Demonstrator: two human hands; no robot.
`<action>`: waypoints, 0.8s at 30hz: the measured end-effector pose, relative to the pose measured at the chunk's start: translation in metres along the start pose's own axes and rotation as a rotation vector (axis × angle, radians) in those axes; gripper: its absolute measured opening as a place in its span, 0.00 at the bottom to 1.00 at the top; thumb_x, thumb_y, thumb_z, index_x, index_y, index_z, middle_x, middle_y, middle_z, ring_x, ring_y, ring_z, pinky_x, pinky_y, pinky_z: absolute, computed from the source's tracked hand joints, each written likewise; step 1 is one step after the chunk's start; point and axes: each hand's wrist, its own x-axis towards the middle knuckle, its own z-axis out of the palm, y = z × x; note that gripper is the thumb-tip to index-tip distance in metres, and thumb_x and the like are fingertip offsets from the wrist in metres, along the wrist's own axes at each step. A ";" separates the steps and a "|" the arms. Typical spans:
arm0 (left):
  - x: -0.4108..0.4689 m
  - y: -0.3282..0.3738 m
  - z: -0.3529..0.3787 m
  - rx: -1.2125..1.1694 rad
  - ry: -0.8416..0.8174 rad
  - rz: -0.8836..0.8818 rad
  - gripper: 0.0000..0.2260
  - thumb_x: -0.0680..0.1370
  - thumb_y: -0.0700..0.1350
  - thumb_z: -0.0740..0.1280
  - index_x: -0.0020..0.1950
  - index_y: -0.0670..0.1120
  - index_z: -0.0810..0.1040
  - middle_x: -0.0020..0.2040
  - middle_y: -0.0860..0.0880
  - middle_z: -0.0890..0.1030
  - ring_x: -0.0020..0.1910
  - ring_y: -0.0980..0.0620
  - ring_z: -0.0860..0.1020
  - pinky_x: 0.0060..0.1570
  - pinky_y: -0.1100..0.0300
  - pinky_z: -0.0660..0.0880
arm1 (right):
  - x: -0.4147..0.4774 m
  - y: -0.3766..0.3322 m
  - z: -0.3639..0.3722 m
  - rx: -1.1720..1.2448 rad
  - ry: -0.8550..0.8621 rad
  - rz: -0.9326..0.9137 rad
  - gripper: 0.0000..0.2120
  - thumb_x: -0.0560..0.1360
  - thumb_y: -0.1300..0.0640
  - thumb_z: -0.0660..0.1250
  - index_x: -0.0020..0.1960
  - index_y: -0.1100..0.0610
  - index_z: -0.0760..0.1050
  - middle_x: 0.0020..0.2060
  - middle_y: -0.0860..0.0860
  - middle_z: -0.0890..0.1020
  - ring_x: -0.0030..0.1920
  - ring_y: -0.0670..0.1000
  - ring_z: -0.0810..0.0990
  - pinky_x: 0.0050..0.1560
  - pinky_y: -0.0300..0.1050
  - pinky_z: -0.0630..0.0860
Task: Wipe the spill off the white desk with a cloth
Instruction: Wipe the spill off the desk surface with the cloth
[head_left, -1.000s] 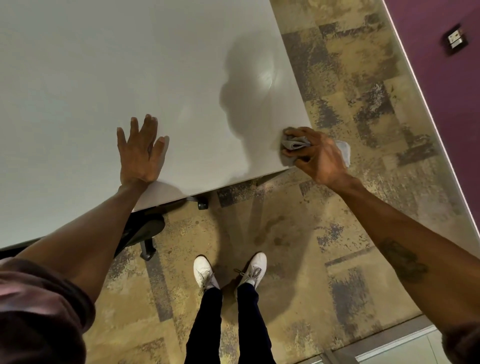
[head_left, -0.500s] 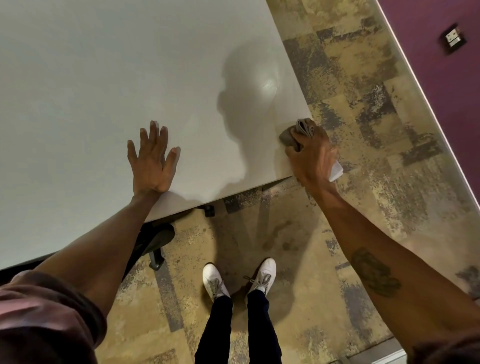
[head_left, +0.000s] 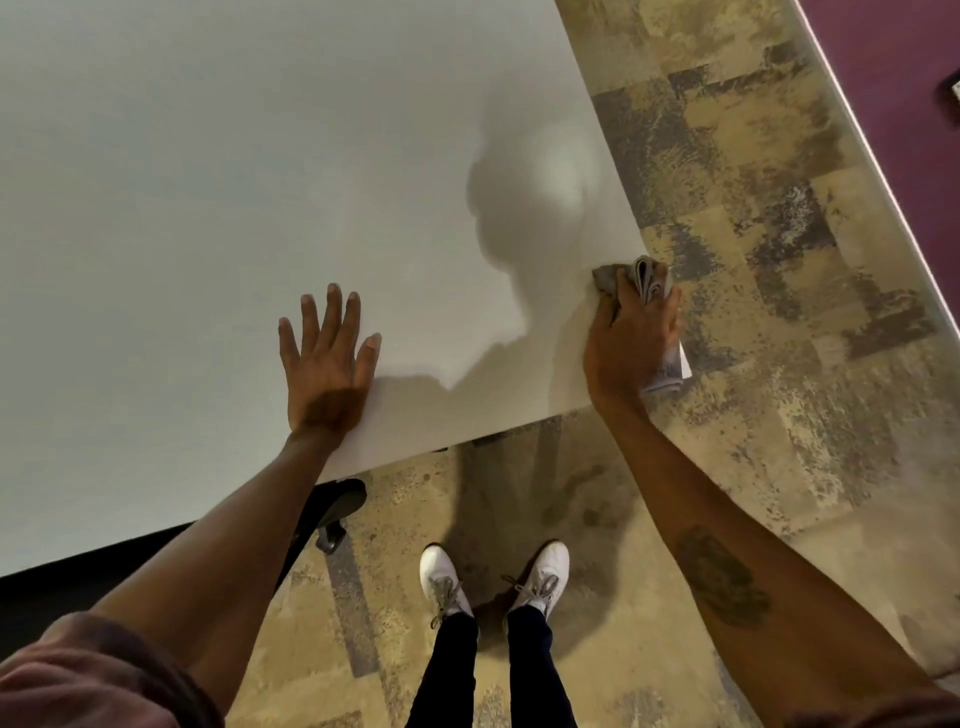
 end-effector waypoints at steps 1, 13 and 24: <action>0.000 -0.001 0.000 0.023 0.008 0.018 0.28 0.85 0.59 0.44 0.84 0.49 0.54 0.84 0.48 0.52 0.83 0.44 0.47 0.80 0.38 0.45 | 0.009 -0.005 0.006 0.005 0.003 -0.010 0.16 0.81 0.56 0.59 0.66 0.50 0.77 0.76 0.57 0.66 0.76 0.63 0.62 0.75 0.61 0.59; 0.004 -0.005 -0.005 -0.025 -0.008 0.042 0.26 0.86 0.54 0.48 0.83 0.47 0.54 0.84 0.47 0.52 0.83 0.43 0.46 0.79 0.37 0.46 | 0.139 -0.079 0.054 0.062 -0.047 -0.214 0.19 0.77 0.51 0.58 0.64 0.51 0.78 0.69 0.59 0.75 0.70 0.63 0.70 0.71 0.60 0.66; 0.004 -0.007 -0.004 -0.066 -0.006 0.038 0.25 0.87 0.53 0.49 0.84 0.49 0.54 0.84 0.49 0.51 0.84 0.45 0.45 0.80 0.38 0.45 | 0.177 -0.089 0.047 0.162 -0.201 -0.514 0.18 0.77 0.44 0.63 0.62 0.49 0.80 0.59 0.58 0.78 0.59 0.59 0.76 0.61 0.50 0.72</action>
